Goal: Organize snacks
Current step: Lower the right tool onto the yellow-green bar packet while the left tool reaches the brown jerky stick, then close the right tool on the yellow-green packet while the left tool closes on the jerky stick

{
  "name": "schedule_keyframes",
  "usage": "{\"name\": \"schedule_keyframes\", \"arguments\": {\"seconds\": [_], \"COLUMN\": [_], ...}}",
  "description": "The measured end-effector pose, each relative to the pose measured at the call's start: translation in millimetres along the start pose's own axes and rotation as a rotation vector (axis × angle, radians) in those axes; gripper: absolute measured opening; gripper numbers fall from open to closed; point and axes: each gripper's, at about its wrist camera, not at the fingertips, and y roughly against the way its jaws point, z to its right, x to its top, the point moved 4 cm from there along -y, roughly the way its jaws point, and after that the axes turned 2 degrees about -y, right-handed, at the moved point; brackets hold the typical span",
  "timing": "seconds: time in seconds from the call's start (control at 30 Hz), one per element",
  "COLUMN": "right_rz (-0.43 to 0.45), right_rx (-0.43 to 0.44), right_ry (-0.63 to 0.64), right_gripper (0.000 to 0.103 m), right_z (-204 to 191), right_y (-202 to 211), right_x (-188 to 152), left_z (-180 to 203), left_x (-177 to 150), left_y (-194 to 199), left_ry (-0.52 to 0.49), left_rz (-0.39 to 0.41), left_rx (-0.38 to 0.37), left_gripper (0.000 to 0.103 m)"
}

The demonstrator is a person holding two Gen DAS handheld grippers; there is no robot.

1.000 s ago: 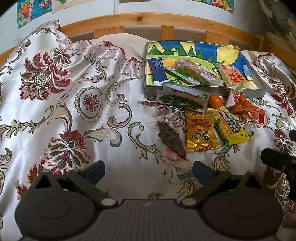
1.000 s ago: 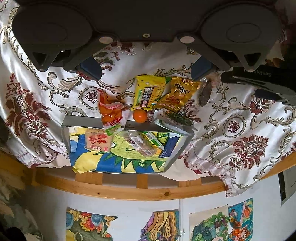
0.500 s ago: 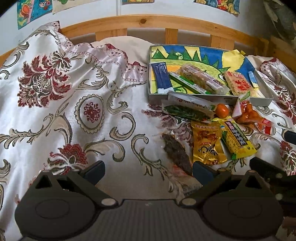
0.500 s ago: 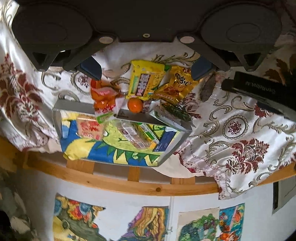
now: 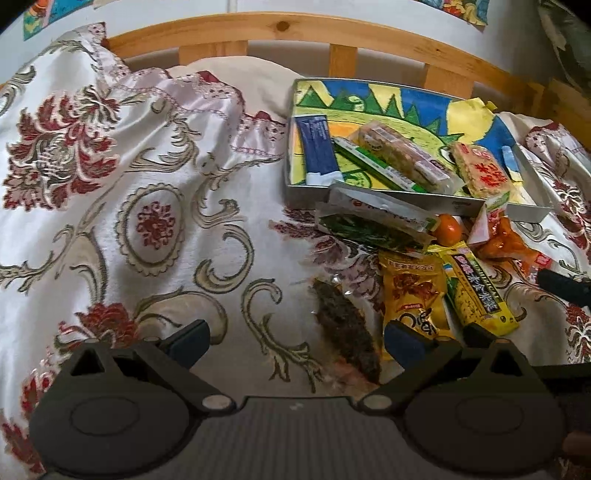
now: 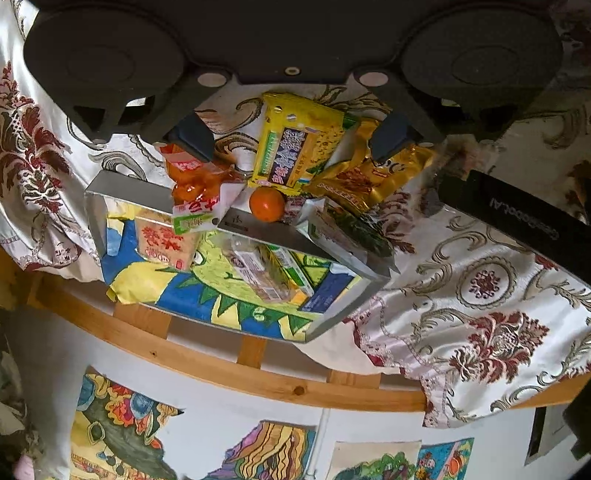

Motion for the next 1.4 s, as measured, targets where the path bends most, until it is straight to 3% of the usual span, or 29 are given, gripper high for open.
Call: {"name": "schedule_keyframes", "arguments": {"seconds": [0.3,0.53,0.7,0.9,1.07,1.17,1.23,1.4], "right_rz": [-0.045,-0.065,-0.084,-0.103,-0.118,-0.113,-0.107,-0.091], "right_rx": [0.018,0.062,0.084,0.098,0.089,0.071,0.064,0.063], "right_ry": [-0.023,-0.044,-0.057,-0.069,-0.08,-0.053,-0.039,-0.033], "right_gripper": [0.086,0.081,0.07,0.057,0.053,0.053,0.055,0.067], "right_z": [5,7,9,8,15,15,15,14], "right_y": [-22,-31,-29,-24,-18,-16,-18,-26], "right_x": [-4,-5,-5,-4,-3,-4,-5,-7], "left_z": [6,17,22,14,11,14,17,26], "left_x": [4,7,6,3,3,6,9,10], "left_y": [-16,-23,-21,-17,-16,-20,-24,-32], "left_ry": [0.039,-0.009,-0.01,0.039,0.036,0.034,0.024,-0.03], "left_rz": [-0.027,-0.04,-0.052,-0.061,-0.066,-0.074,-0.081,-0.112], "left_rx": [-0.054,-0.052,-0.082,-0.09,-0.082,-0.066,-0.048,-0.001], "left_gripper": [0.101,0.078,0.059,0.048,0.051,0.065,0.071,0.07]}}
